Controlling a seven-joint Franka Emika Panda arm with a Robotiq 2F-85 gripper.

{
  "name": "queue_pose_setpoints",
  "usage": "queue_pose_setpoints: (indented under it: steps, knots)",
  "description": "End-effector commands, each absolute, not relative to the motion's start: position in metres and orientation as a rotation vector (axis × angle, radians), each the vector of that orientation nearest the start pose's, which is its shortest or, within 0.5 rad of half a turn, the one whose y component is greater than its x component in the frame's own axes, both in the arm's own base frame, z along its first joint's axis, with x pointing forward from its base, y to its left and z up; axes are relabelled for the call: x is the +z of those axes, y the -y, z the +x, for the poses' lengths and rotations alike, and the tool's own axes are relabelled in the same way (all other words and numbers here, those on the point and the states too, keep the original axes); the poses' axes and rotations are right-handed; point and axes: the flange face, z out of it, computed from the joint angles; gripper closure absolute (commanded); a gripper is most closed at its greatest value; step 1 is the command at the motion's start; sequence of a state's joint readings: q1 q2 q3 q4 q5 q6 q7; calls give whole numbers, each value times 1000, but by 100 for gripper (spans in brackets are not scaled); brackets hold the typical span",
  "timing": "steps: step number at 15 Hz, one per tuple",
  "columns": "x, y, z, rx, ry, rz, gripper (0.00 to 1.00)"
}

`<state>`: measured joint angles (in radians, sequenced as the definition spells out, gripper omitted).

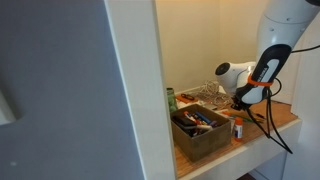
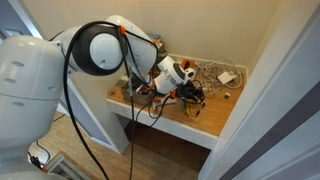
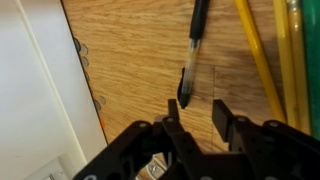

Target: Remove a black pen from the box and put it on the table

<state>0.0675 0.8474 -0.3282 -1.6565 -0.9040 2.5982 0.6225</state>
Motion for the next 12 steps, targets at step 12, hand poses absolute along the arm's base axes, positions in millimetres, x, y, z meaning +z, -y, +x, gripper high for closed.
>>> queue_pose_setpoints:
  steps: [12]
  knots:
    - [272, 53, 647, -70, 153, 2640, 0]
